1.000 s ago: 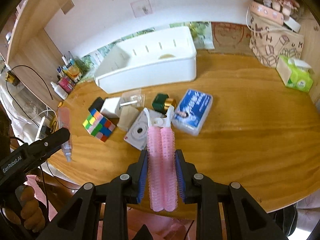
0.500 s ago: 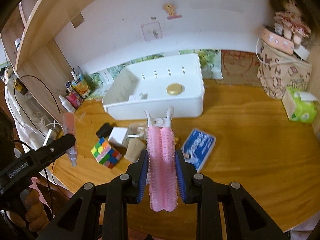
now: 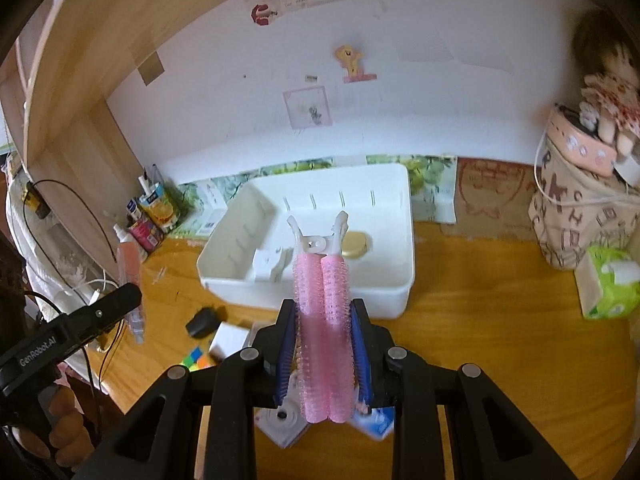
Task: Organize rigid objects
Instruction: 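Lift and carry the tape roller and curler clip with both tools over the basket, then open both tools to drop the tape roller and curler clip into the basket, then withdraw both open tools from the basket back toward the desk items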
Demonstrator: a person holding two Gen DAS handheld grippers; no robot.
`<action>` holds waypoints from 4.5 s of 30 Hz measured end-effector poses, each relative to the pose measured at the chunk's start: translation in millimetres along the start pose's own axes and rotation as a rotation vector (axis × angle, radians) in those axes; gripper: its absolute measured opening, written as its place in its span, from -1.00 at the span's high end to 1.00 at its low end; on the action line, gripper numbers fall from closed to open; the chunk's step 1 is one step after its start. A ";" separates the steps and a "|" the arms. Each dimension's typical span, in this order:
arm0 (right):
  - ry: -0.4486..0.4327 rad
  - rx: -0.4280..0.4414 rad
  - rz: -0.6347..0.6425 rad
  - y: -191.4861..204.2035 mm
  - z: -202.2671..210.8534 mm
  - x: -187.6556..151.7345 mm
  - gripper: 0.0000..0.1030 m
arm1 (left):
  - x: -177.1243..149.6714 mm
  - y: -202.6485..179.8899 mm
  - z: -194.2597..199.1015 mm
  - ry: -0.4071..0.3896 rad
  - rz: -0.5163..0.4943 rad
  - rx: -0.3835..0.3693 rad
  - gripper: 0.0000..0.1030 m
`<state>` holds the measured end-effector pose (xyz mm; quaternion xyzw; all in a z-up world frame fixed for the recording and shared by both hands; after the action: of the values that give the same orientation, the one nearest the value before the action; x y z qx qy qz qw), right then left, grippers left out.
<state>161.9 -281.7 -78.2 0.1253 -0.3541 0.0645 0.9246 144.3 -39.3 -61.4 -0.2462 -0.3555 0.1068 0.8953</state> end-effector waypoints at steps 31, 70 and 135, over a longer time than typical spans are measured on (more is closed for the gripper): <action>-0.081 0.135 -0.005 -29.9 -134.9 60.4 0.48 | 63.9 5.4 -154.2 0.086 -0.069 0.102 0.15; -0.351 0.117 0.024 -6.3 -11.6 56.9 -0.60 | 57.0 -32.5 -49.6 -0.146 -0.159 0.087 -0.61; -0.030 0.110 -0.271 47.6 1.4 -154.3 -0.63 | -109.8 58.7 0.6 0.348 -0.434 0.490 -0.61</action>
<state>36.7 -241.1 -171.9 0.2234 -0.3437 -0.0433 0.9111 63.4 -29.1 -155.4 0.0423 -0.2057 -0.0471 0.9766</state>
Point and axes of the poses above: each gripper's, at about its wrist camera, not at the fingertips, and z roughly against the way its jaws point, y to its left, x to its top, the point moved 4 cm from there along -z, roughly the way its jaws point, and after that the axes turned 5 degrees about z, right-handed, at the moved point
